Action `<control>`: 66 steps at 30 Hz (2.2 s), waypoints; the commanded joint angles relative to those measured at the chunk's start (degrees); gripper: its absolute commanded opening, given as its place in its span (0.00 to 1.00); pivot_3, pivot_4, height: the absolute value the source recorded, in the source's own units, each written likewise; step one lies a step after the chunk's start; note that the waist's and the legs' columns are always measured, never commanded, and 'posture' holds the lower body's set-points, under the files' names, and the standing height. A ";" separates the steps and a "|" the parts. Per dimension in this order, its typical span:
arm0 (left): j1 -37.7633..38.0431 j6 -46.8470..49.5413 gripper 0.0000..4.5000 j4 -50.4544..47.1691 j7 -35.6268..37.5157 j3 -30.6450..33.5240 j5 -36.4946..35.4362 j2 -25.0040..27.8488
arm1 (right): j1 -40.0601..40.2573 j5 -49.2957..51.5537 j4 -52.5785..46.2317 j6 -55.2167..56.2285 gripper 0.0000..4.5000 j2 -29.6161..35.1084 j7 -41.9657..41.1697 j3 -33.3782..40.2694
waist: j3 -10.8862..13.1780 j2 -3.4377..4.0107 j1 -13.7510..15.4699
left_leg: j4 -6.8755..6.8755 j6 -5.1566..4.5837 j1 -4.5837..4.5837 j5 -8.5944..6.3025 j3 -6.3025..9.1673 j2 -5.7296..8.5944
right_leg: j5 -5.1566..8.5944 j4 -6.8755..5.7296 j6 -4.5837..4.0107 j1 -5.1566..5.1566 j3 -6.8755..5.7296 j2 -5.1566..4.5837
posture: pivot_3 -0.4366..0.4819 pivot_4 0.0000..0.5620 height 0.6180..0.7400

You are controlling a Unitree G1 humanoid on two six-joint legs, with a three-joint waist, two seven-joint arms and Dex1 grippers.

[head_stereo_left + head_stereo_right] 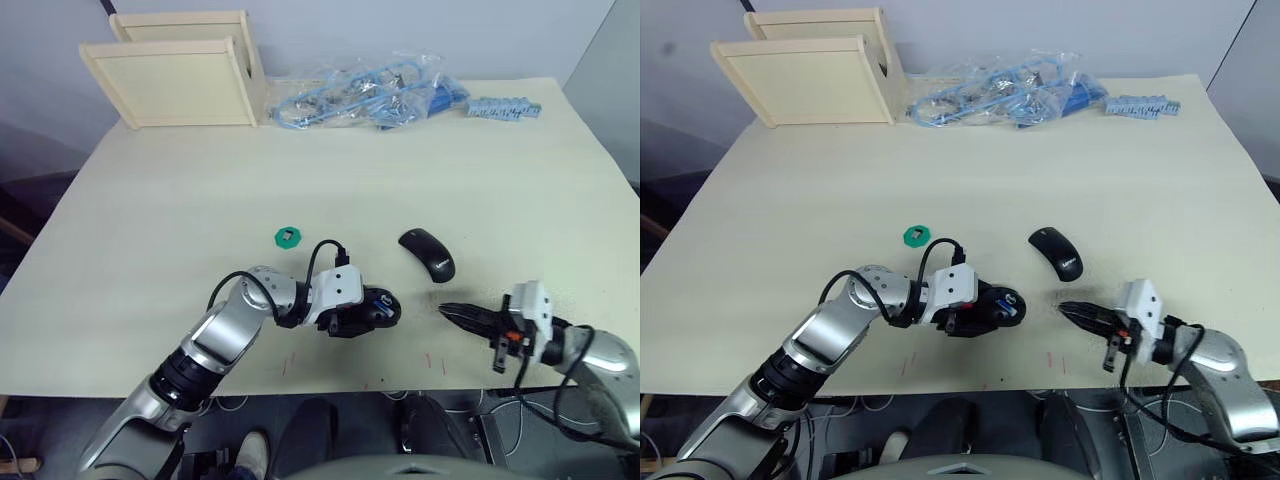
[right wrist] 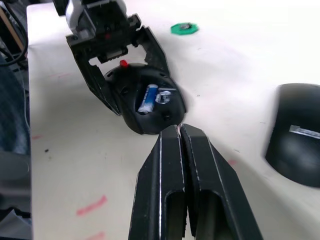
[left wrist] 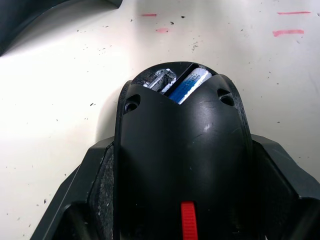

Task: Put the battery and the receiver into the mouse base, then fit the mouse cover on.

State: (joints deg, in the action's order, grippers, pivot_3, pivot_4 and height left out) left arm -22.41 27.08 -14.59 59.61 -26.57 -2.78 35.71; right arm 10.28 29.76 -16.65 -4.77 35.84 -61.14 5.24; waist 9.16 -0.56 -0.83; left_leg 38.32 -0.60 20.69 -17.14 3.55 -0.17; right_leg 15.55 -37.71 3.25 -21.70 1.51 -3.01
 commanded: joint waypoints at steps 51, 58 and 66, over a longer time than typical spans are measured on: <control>1.29 -1.14 1.00 -0.89 3.91 8.12 -10.34 -0.20 | 11.68 7.65 11.61 21.38 1.00 -6.64 -16.77 13.39 | 0.23 0.26 0.14 | 0.01 0.00 0.02 0.00 -0.08 -0.08 | 0.00 0.00 0.00 -0.01 0.07 -0.08 | 0.48 0.27 1.00; 3.64 -0.27 1.00 -4.72 5.49 15.19 -16.85 2.55 | 10.00 7.93 12.83 21.57 1.00 -6.79 -17.49 13.32 | 0.25 0.29 0.14 | 0.01 0.00 0.02 0.00 -0.09 -0.12 | 0.00 0.00 0.00 -0.01 0.07 -0.11 | 0.48 0.27 1.00; 3.79 0.50 1.00 -2.17 1.56 25.29 -21.81 2.79 | 8.34 8.05 13.40 21.60 1.00 -7.10 -17.48 12.97 | 0.29 0.29 0.19 | 0.01 0.00 0.02 0.00 -0.09 -0.11 | 0.00 0.00 0.00 -0.01 0.07 -0.12 | 0.48 0.27 1.00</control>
State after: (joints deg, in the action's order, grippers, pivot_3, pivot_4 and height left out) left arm -18.14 27.28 -16.35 63.19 -5.55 -22.29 38.64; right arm 18.77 36.50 -2.41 16.21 28.87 -78.36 17.83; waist 9.45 -0.27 -0.64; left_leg 38.33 -0.60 20.71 -17.14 3.47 -0.29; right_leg 15.55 -37.71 3.25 -21.72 1.56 -3.13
